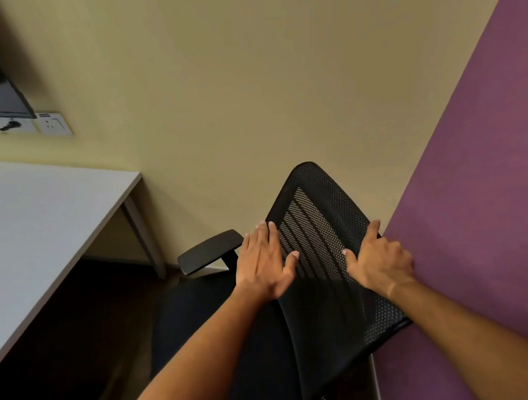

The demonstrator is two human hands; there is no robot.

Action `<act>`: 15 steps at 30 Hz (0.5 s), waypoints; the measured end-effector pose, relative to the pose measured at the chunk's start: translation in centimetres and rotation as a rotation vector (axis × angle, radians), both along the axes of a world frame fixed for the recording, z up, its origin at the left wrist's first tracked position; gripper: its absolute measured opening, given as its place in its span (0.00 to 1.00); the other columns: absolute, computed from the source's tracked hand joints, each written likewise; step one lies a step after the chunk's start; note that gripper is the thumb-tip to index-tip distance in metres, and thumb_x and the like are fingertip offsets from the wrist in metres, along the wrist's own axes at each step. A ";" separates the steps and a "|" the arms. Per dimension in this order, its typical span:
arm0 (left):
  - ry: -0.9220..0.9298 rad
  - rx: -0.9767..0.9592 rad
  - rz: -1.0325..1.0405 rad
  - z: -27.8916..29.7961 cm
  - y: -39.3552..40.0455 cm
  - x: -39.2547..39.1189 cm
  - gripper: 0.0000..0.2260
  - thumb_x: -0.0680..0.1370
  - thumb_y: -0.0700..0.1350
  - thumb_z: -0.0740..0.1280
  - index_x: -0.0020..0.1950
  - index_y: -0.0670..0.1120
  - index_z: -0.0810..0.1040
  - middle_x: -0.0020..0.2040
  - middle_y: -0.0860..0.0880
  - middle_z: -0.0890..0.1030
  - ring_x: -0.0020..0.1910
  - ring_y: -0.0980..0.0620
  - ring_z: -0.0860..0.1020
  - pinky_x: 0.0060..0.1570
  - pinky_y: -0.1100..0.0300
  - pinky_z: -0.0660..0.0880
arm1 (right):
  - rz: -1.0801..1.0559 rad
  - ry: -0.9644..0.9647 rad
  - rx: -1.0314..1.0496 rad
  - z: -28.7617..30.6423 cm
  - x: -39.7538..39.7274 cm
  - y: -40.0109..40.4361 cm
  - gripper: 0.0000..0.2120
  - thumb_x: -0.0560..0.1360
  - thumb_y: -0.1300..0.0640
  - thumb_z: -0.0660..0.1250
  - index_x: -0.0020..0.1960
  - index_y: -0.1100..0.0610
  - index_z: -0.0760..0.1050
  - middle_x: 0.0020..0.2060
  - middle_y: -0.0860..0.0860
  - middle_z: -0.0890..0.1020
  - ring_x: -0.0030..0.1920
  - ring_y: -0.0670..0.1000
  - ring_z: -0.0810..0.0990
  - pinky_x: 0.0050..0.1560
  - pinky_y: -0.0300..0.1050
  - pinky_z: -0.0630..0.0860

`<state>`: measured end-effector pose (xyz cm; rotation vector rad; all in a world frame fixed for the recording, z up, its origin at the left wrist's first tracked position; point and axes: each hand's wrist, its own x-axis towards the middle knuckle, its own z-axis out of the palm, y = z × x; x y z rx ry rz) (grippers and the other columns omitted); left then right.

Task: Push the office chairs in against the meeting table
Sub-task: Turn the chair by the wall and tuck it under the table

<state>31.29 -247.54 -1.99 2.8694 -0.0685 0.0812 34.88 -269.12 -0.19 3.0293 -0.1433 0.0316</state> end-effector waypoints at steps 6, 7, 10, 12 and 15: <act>0.015 -0.028 0.005 0.5 -4.2 -2.6 0.36 0.81 0.62 0.48 0.80 0.39 0.46 0.80 0.38 0.50 0.80 0.44 0.48 0.77 0.50 0.44 | -0.055 0.108 0.208 0.7 -1.9 -1.4 0.38 0.73 0.32 0.64 0.66 0.63 0.61 0.58 0.58 0.78 0.58 0.60 0.78 0.42 0.48 0.71; 0.016 -0.029 0.003 0.6 -4.8 -3.0 0.36 0.81 0.62 0.48 0.80 0.39 0.46 0.80 0.38 0.50 0.80 0.44 0.48 0.77 0.50 0.44 | -0.076 0.130 0.235 1.0 -2.0 -1.5 0.39 0.73 0.31 0.63 0.65 0.63 0.62 0.58 0.58 0.78 0.58 0.59 0.78 0.42 0.48 0.71; 0.010 -0.030 -0.015 1.1 -6.4 -4.0 0.36 0.81 0.62 0.49 0.80 0.39 0.46 0.80 0.38 0.50 0.80 0.45 0.48 0.77 0.50 0.44 | -0.046 0.162 0.169 1.6 -2.9 -1.9 0.38 0.73 0.28 0.58 0.63 0.61 0.72 0.58 0.57 0.79 0.58 0.59 0.78 0.44 0.48 0.72; 0.011 -0.028 -0.030 1.5 -7.3 -4.8 0.36 0.81 0.62 0.49 0.80 0.39 0.46 0.80 0.38 0.50 0.80 0.45 0.48 0.77 0.51 0.44 | 0.000 0.173 0.104 2.1 -3.6 -2.1 0.36 0.75 0.29 0.53 0.59 0.58 0.77 0.57 0.56 0.81 0.57 0.58 0.79 0.44 0.48 0.71; 0.013 -0.034 -0.063 1.9 -8.3 -5.9 0.36 0.81 0.63 0.49 0.80 0.39 0.45 0.80 0.38 0.50 0.80 0.45 0.47 0.77 0.50 0.44 | 0.013 0.222 0.057 2.9 -4.7 -2.2 0.34 0.77 0.31 0.50 0.58 0.58 0.78 0.55 0.55 0.82 0.55 0.57 0.80 0.45 0.48 0.72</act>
